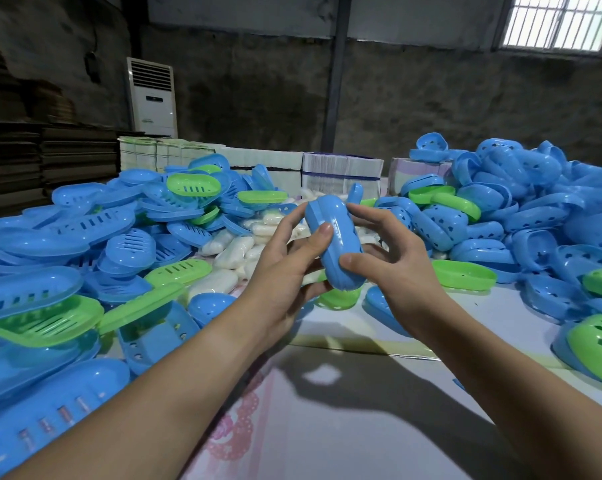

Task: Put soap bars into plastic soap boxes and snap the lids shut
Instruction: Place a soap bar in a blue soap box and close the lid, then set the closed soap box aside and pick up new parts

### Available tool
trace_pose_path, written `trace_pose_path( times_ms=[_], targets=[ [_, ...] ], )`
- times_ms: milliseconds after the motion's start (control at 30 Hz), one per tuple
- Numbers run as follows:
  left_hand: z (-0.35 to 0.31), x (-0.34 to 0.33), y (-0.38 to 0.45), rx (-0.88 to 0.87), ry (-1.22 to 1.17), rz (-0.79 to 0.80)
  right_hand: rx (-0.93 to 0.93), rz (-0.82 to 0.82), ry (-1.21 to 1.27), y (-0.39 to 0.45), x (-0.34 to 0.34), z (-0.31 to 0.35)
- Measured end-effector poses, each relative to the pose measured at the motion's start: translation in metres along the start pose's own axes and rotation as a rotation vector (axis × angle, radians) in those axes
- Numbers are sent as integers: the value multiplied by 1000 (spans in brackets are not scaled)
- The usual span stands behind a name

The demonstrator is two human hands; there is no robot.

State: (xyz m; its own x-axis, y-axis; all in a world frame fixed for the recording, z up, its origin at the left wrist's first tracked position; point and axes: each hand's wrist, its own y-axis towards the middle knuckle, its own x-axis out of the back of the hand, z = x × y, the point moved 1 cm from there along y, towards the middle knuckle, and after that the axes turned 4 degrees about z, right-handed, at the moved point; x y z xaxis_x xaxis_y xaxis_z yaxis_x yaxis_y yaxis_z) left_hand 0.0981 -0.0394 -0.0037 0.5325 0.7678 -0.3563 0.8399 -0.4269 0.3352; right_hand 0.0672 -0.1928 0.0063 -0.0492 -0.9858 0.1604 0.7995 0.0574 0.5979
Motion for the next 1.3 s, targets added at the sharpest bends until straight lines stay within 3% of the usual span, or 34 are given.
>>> trace_pose_path(
  times_ms=[867,1067,1300],
  targets=[
    [0,1,-1,11,-19,-78,-43,75,96,-2,-10,-6],
    [-4,0,-3,-56,-5,-109,-34,139,184,-1,-8,-7],
    [-2,-7,-4,-54,-6,-110,-48,111,83,0,-3,-1]
  ],
)
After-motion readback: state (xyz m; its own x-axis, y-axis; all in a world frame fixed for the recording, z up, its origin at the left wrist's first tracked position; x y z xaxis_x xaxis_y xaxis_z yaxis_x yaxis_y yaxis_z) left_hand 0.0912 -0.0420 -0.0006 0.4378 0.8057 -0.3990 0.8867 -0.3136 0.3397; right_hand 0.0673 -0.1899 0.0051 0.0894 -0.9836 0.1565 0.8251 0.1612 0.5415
